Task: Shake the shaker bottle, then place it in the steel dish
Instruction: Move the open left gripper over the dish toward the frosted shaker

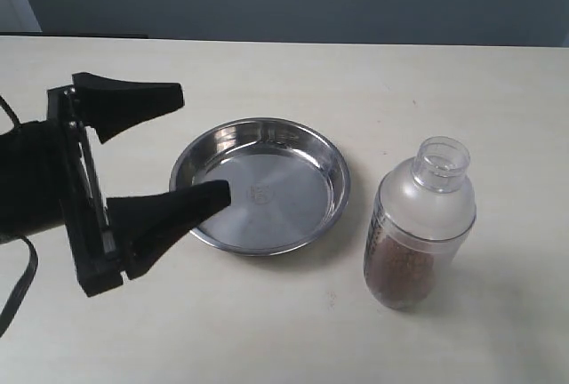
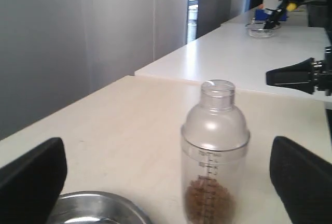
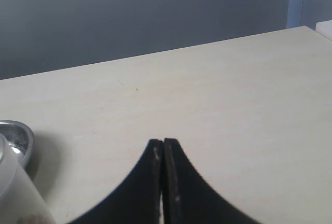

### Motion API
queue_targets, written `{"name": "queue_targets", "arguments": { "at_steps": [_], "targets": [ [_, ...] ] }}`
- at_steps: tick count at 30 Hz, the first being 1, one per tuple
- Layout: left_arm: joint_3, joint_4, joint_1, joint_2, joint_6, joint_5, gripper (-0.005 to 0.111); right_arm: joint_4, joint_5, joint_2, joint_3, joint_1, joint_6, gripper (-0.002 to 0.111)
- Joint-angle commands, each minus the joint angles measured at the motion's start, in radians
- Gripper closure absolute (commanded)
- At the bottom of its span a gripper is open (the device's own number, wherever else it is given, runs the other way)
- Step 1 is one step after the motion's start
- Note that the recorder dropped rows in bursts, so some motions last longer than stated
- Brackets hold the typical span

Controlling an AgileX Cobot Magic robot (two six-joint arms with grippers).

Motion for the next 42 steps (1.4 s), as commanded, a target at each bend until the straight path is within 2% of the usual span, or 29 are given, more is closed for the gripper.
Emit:
{"name": "queue_targets", "arguments": {
  "at_steps": [1,5,8,11,17,27,42],
  "targets": [
    [-0.013,-0.047,-0.047,0.053,0.011,-0.023,0.002,-0.001,-0.01,-0.004,0.001,-0.004,0.0,0.109],
    [-0.018,-0.067,-0.079,0.086,0.039,-0.055,0.002,-0.001,-0.01,-0.004,0.001,-0.004,0.0,0.109],
    [-0.022,-0.06,-0.136,0.147,0.079,-0.068,0.002,-0.001,-0.01,-0.004,0.001,-0.004,0.0,0.109],
    [-0.022,-0.166,-0.208,0.259,0.184,-0.121,0.002,-0.001,-0.01,-0.004,0.001,-0.004,0.0,0.109],
    [-0.025,-0.27,-0.285,0.463,0.362,-0.121,0.002,-0.001,-0.01,-0.004,0.001,-0.004,0.0,0.109],
    [-0.22,-0.33,-0.416,0.647,0.368,-0.121,0.002,-0.001,-0.01,-0.004,0.001,-0.004,0.0,0.109],
    [-0.363,-0.352,-0.484,0.763,0.368,-0.121,0.002,-0.001,-0.01,-0.004,0.001,-0.004,0.0,0.109]
  ]
}}
